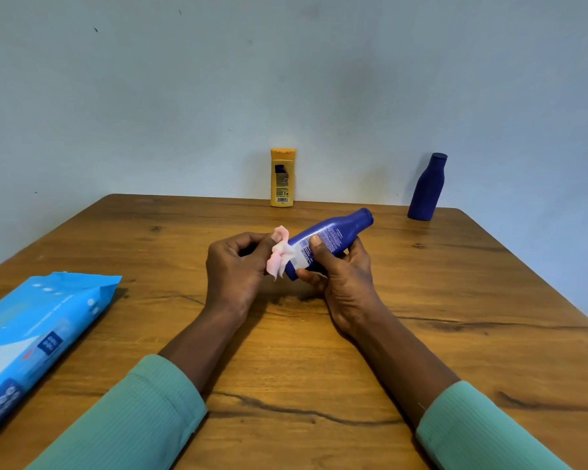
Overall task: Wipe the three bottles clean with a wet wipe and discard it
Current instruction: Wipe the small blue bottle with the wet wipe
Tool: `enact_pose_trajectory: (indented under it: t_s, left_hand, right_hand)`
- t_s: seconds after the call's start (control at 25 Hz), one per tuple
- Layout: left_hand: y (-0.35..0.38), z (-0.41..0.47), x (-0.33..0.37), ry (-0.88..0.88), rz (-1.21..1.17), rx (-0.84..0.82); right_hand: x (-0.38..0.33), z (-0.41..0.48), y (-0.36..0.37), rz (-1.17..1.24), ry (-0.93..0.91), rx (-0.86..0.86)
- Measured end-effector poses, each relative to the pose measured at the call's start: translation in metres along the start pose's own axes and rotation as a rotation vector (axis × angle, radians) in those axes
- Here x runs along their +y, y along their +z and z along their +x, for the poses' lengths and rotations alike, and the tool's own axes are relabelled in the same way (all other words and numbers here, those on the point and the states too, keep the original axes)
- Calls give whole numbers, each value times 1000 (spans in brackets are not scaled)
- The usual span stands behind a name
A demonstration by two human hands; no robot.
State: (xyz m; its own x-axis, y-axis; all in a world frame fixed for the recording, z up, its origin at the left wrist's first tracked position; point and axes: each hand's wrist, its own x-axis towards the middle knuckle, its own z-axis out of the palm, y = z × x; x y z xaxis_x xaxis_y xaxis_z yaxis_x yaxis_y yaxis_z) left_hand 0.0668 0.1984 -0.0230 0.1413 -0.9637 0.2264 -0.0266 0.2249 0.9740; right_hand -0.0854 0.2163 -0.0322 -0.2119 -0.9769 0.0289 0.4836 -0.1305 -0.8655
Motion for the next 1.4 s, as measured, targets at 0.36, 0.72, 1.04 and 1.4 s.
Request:
enact_pose_trajectory:
  t_s: [0.36, 0.72, 1.04, 1.4]
  left_hand:
    - [15, -7, 1, 226, 88, 20]
    - [-3, 0, 10, 29, 13, -77]
    - [-5, 3, 22, 407, -33, -6]
    - [-11, 5, 25, 822, 366, -25]
  right_hand:
    - [1, -2, 6, -222, -37, -169]
    - [4, -11, 5, -540, -250, -286]
    - [0, -14, 3, -783, -437, -176]
    - [-2, -13, 5, -845, -391, -240]
